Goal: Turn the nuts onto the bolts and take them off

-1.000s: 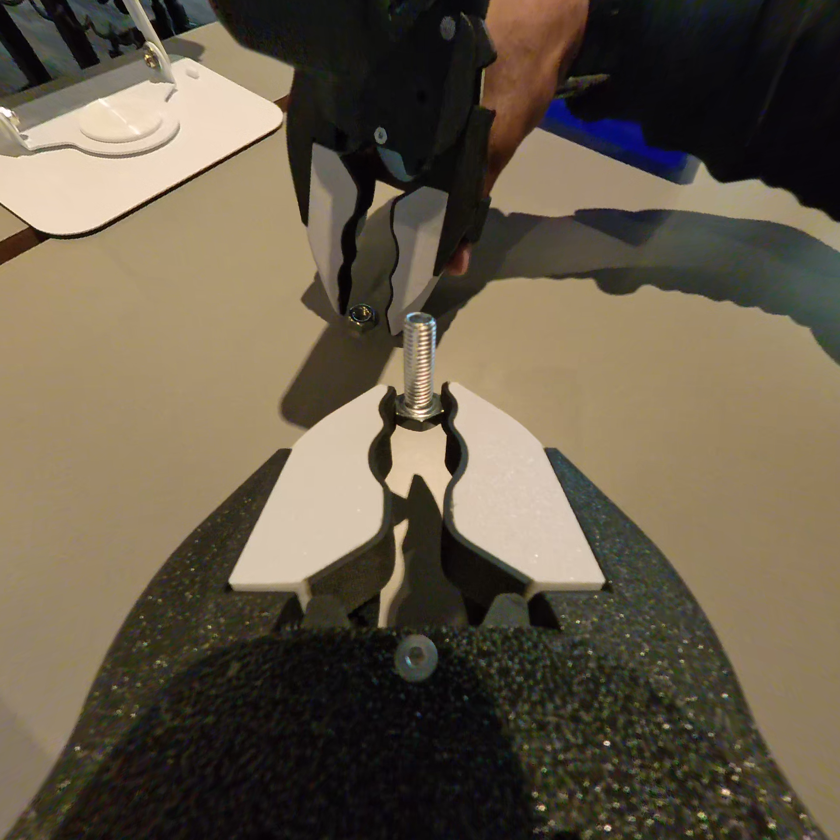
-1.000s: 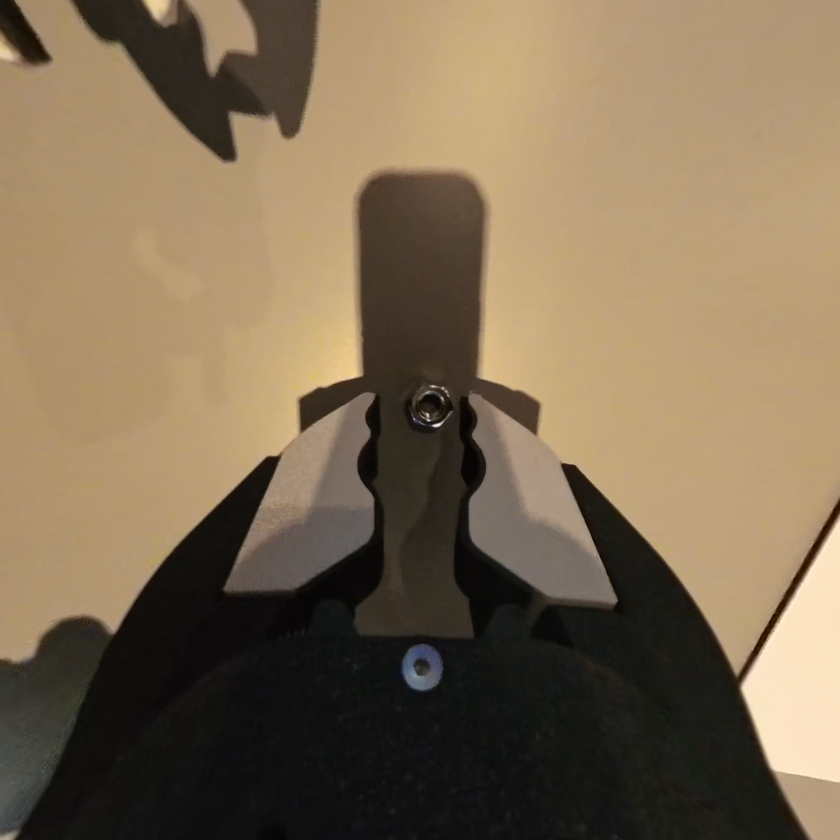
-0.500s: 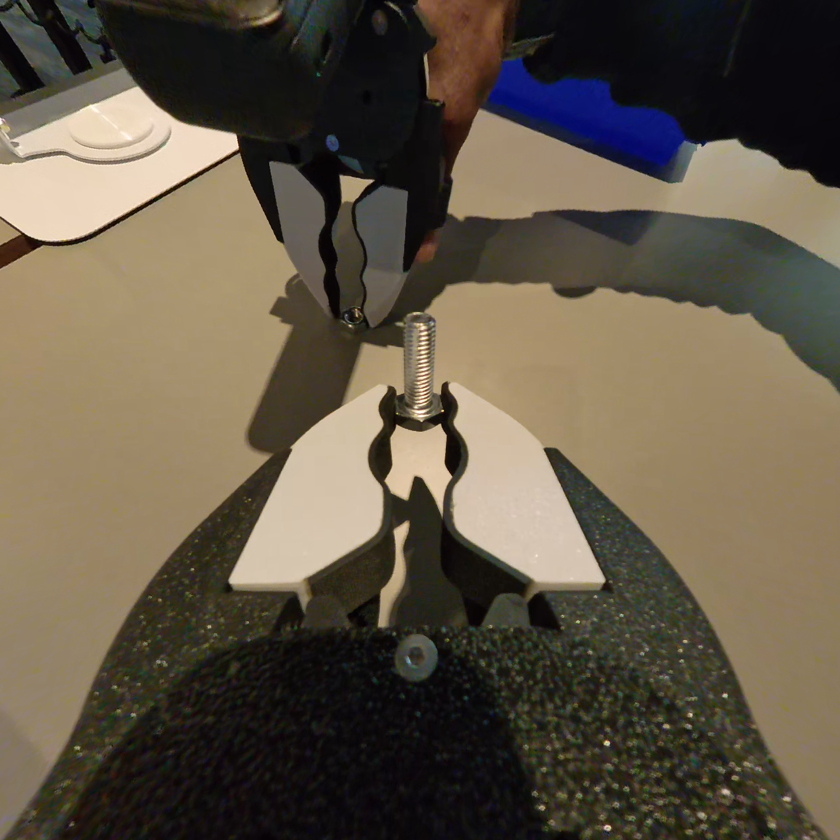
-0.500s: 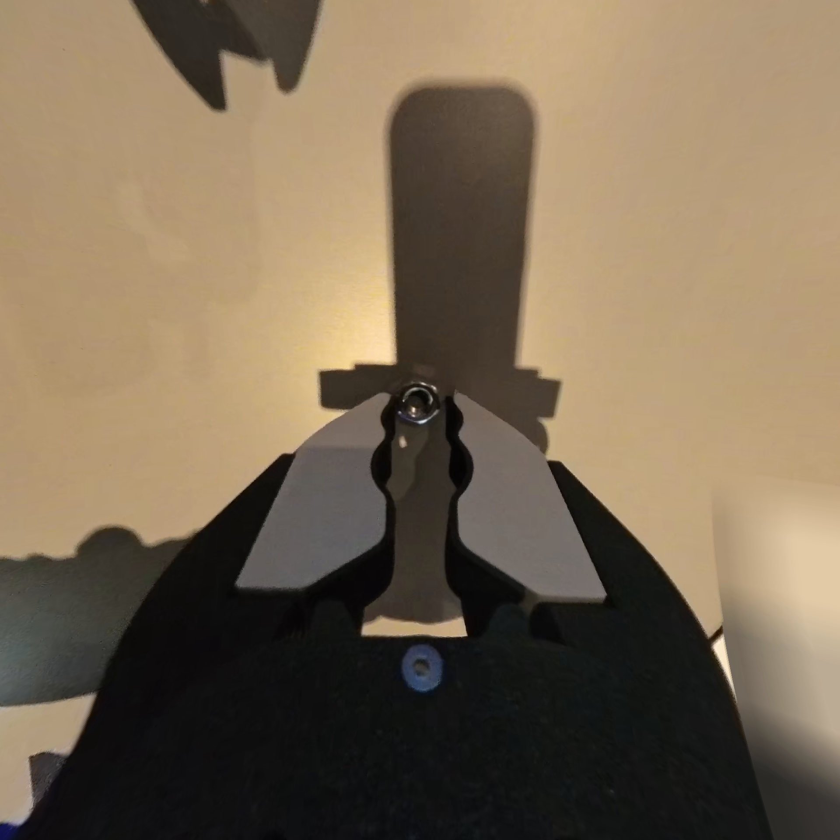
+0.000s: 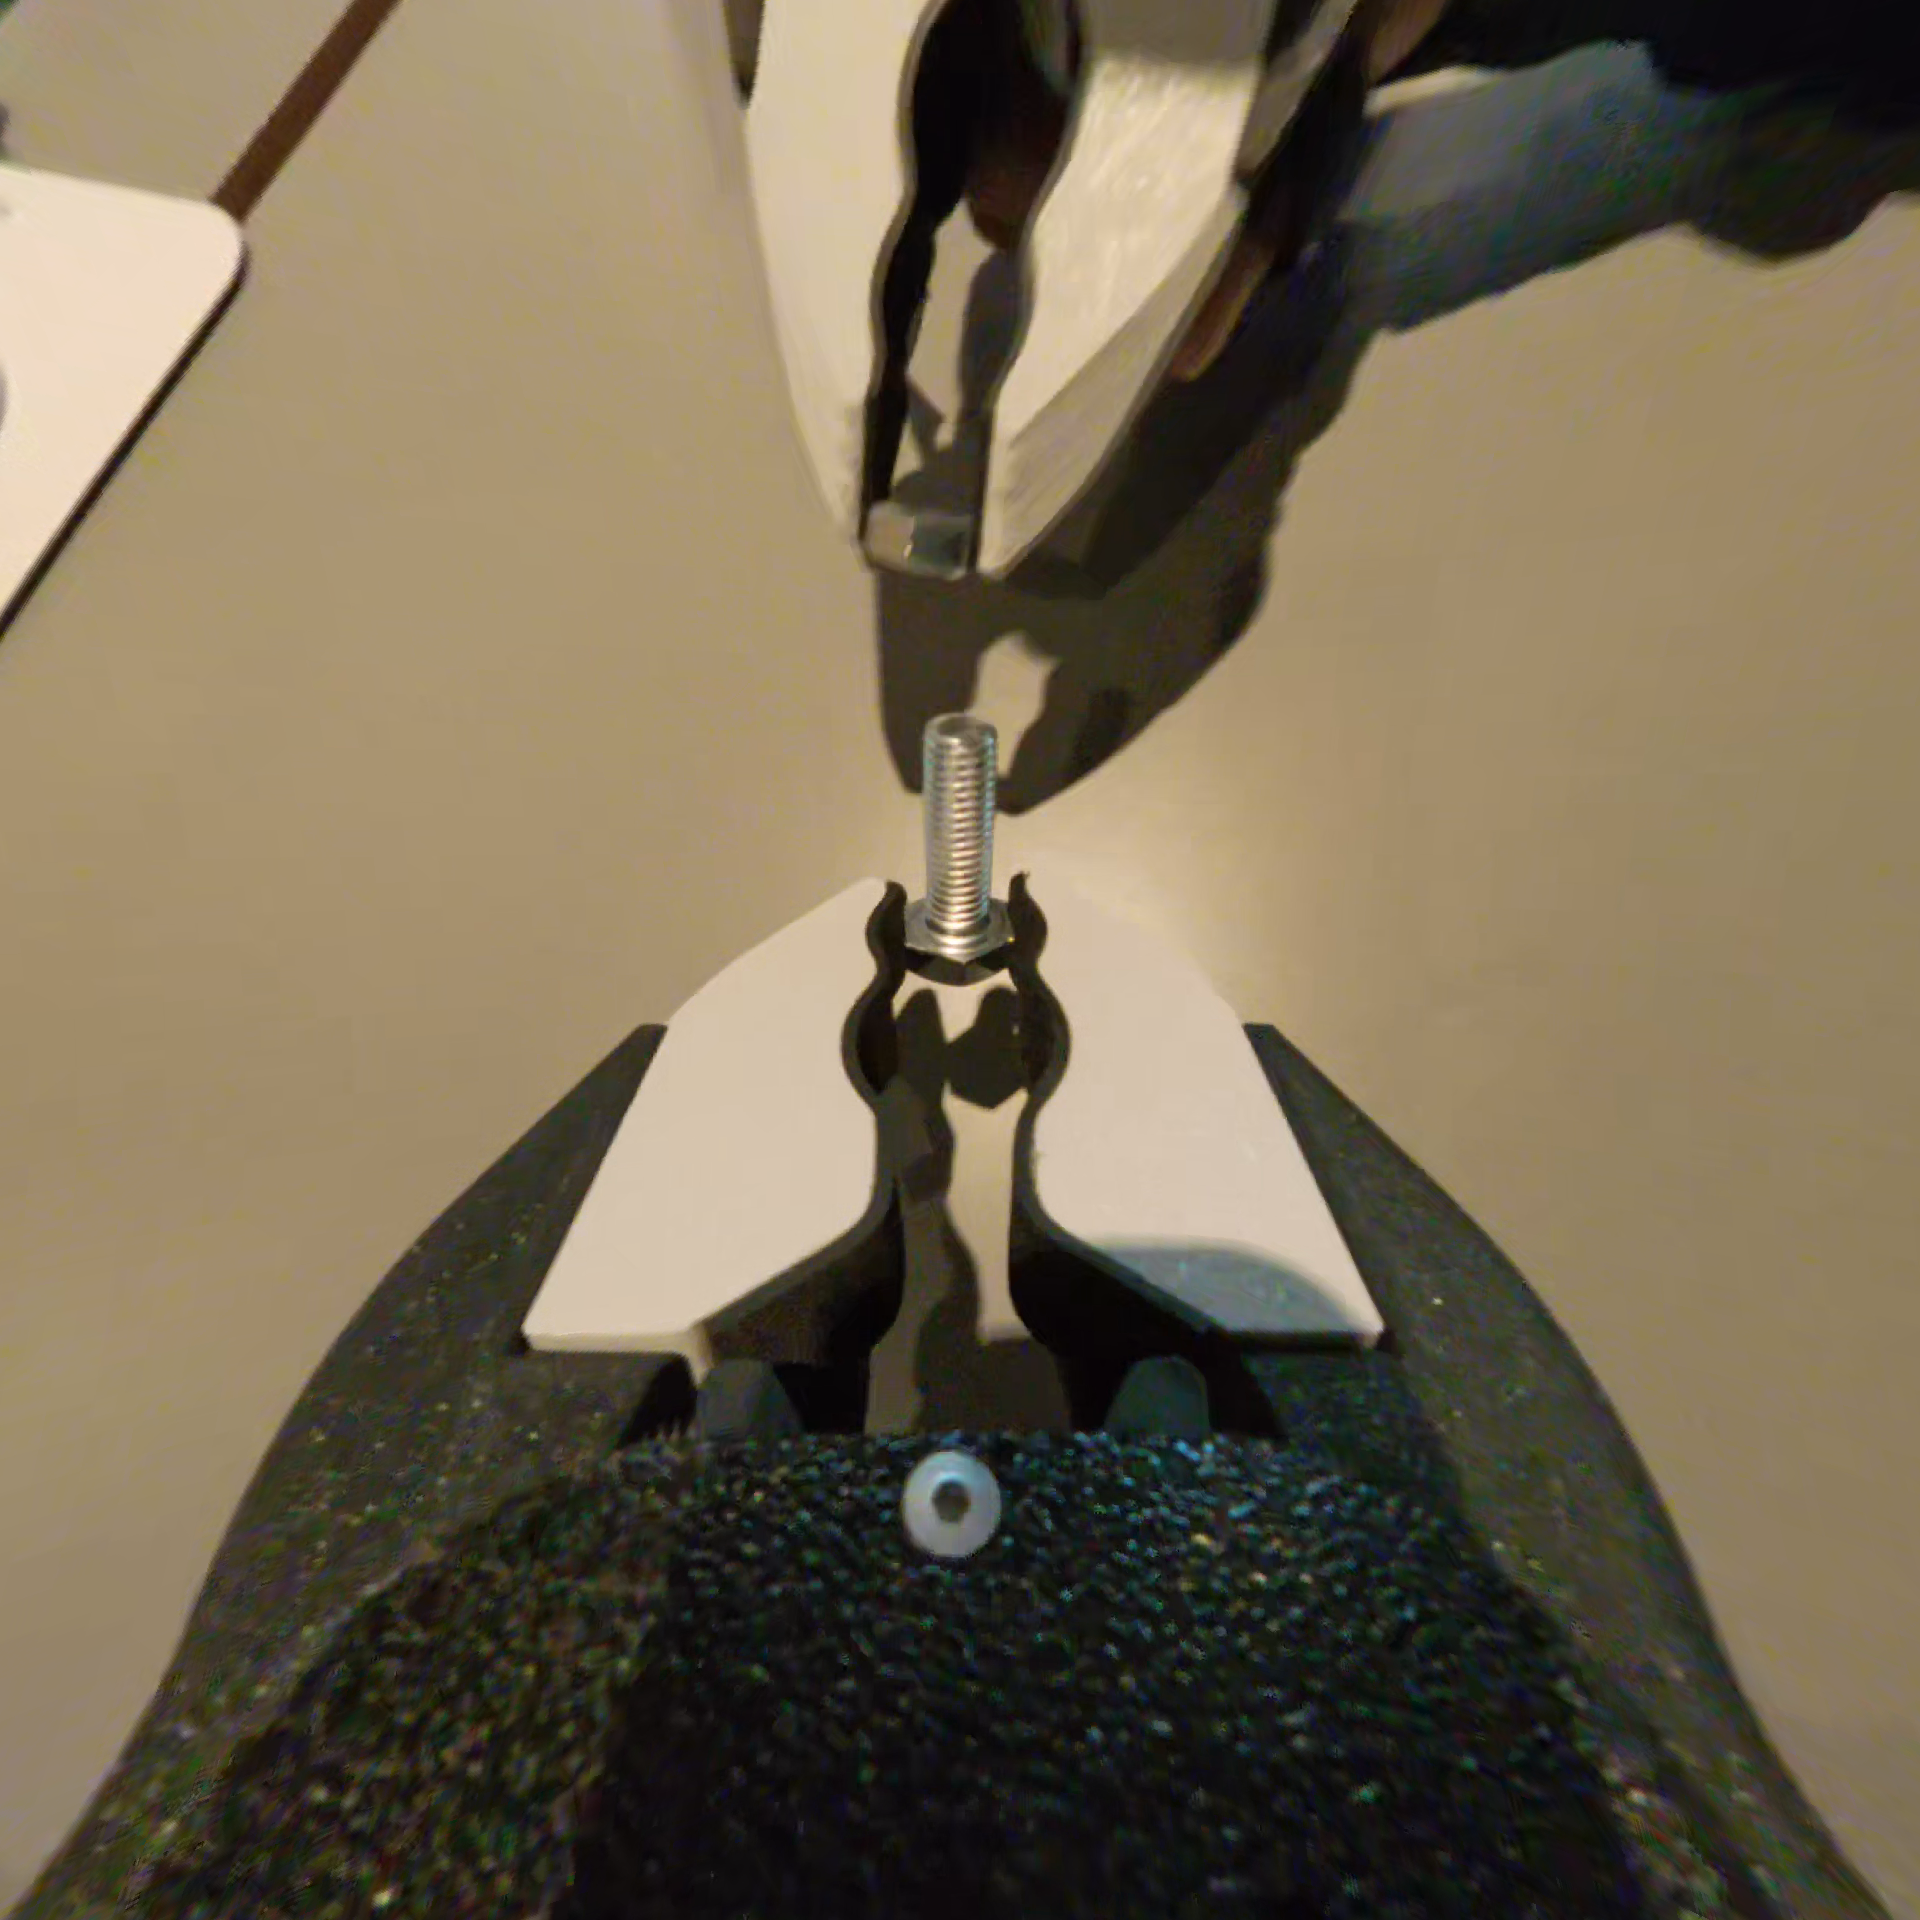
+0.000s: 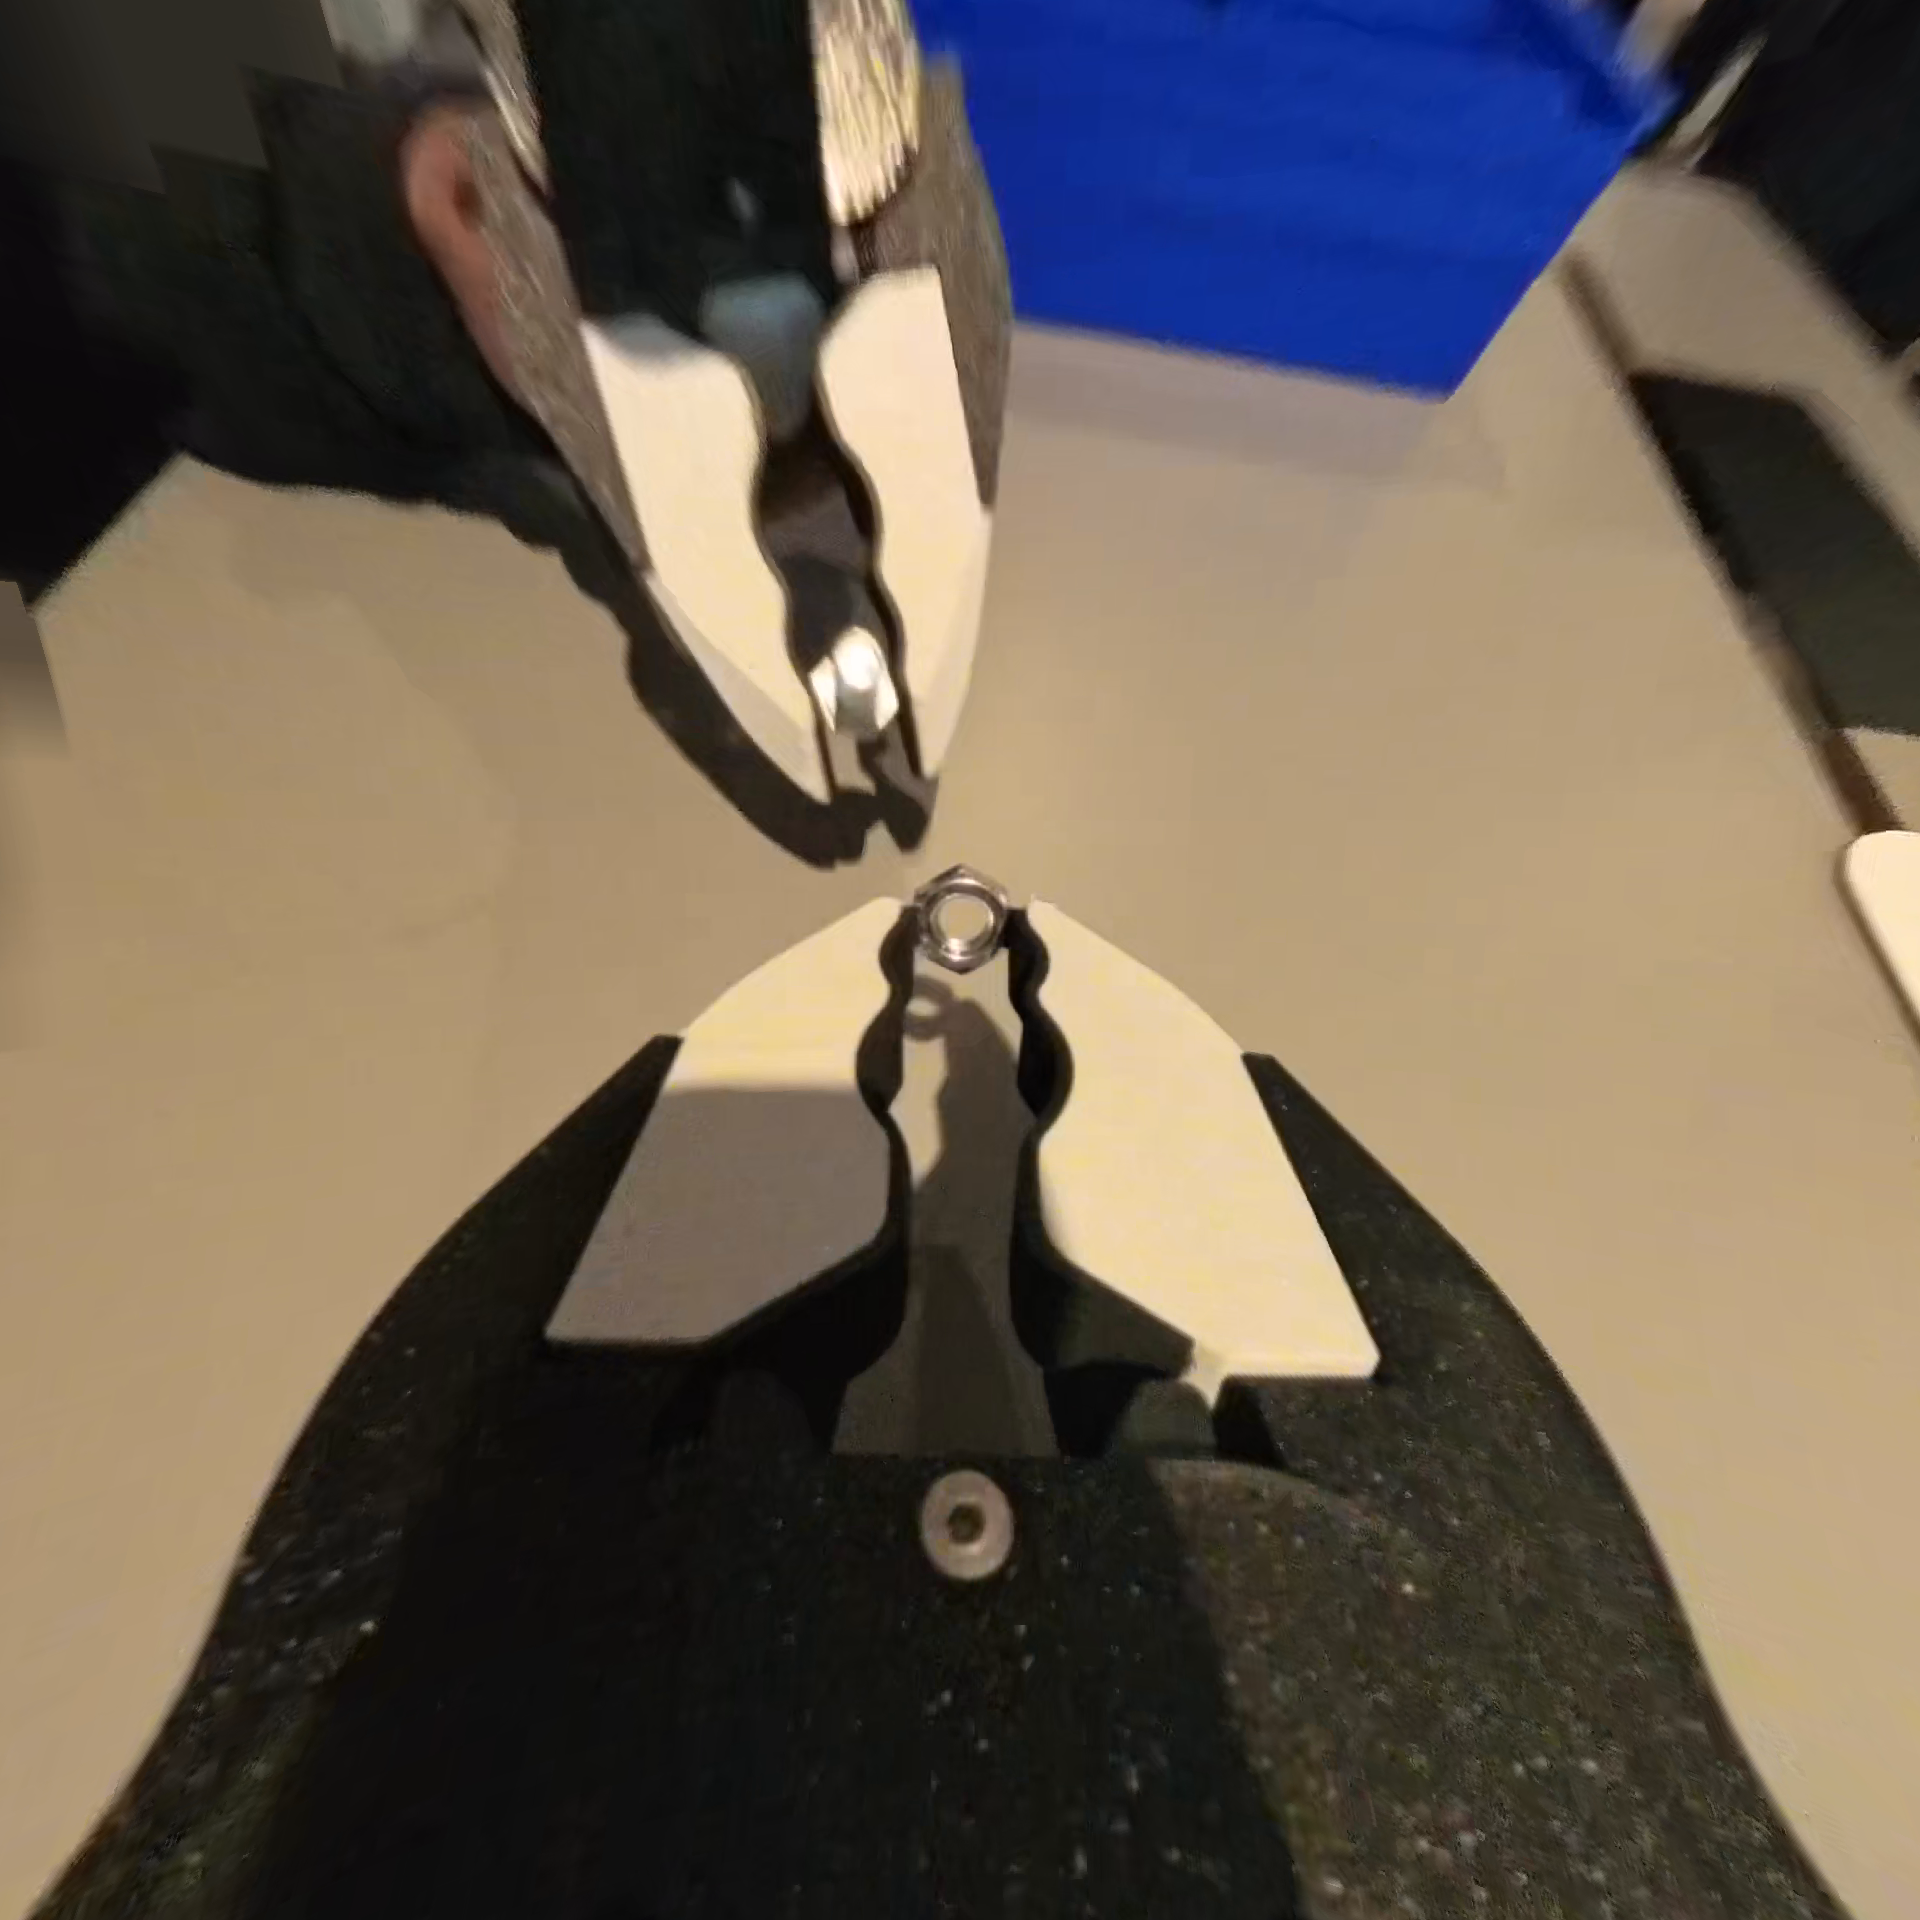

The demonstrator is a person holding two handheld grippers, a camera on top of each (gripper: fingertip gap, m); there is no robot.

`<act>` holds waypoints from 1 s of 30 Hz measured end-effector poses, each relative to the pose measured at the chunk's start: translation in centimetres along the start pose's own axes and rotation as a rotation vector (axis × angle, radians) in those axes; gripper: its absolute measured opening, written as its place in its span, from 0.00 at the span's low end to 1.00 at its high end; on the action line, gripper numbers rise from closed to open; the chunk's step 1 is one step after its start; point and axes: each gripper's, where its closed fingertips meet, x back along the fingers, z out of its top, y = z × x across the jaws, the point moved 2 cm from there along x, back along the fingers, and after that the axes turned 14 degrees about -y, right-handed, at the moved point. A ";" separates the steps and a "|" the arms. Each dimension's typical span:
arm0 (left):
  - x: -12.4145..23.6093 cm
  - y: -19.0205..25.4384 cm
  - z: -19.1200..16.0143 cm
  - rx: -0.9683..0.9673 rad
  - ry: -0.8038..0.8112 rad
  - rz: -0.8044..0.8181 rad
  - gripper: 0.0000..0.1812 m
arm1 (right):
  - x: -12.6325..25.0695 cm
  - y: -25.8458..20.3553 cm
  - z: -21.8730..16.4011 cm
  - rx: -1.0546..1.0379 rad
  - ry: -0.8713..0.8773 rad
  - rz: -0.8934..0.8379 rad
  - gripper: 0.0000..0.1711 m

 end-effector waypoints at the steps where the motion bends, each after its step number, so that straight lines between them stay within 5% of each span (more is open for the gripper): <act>1: -0.5 0.6 0.4 -0.030 -0.007 0.018 0.10 | 0.9 -1.0 -0.1 0.002 0.052 -0.042 0.10; 16: -0.6 3.5 4.6 -0.405 0.069 0.525 0.10 | 4.4 -8.0 1.2 0.333 -0.019 -0.557 0.10; 30: -0.3 3.7 4.8 -0.436 0.073 0.566 0.10 | 3.5 -7.6 1.2 0.349 -0.026 -0.602 0.10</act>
